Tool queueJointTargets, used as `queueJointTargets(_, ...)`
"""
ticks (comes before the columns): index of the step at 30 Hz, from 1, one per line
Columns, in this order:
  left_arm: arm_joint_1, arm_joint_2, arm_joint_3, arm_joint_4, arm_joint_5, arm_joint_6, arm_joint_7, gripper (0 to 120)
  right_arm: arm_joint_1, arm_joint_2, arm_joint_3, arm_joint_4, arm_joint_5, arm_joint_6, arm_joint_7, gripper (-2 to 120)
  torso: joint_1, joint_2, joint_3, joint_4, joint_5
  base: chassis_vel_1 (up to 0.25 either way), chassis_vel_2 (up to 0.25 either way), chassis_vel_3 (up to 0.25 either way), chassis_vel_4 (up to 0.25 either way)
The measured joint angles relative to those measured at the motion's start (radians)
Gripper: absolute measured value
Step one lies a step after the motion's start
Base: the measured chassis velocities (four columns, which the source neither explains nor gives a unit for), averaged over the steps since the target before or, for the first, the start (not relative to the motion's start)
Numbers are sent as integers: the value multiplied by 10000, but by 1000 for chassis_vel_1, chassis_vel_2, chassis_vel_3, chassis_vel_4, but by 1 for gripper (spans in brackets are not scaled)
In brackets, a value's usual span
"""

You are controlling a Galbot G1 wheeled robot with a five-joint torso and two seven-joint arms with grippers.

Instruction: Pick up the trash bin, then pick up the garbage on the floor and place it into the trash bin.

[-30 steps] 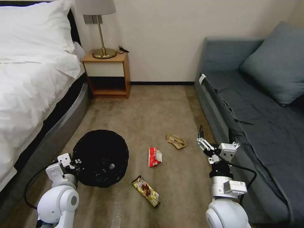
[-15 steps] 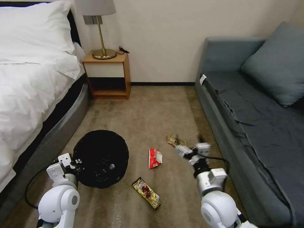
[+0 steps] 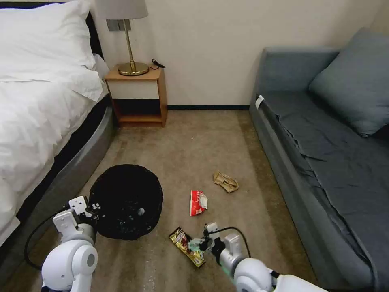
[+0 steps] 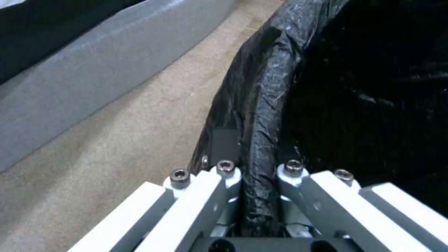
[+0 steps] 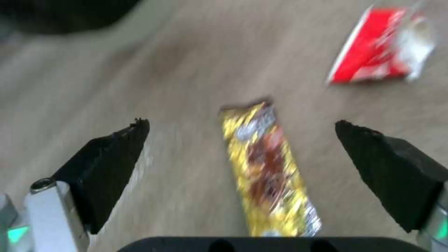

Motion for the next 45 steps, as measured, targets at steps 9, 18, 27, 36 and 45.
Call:
queueJointTargets(9, 100, -98, -125, -50, 10, -72, 6, 3, 1605, 591, -2347, -1894, -45, 509, 77, 100, -1, 0, 0, 2, -2, 0, 0, 0, 0)
queueJointTargets(18, 177, -101, -210, 0, -6, -147, 23, 3, 2361, 939, -3617, -2726, 67, 690, 94, 100, 0, 0, 0, 1, -2, 0, 0, 0, 0)
queueJointTargets(27, 147, -166, -141, 56, -12, -168, 35, 3, 2888, 1033, -4245, -2876, 296, 523, 109, 100, -1, 0, 0, 0, -1, 0, 0, 0, 0)
queueJointTargets(36, 134, -176, -86, 151, -1, -181, 36, 3, 3434, 1135, -4628, -2963, 469, 362, -56, 100, -1, 0, 0, 1, -2, 0, 0, 0, 0)
queueJointTargets(45, 46, -141, -69, 217, 11, -184, 37, 3, 3700, 908, -4588, -2630, 529, 224, -62, 100, -1, 0, 0, 0, -1, 0, 0, 0, 0)
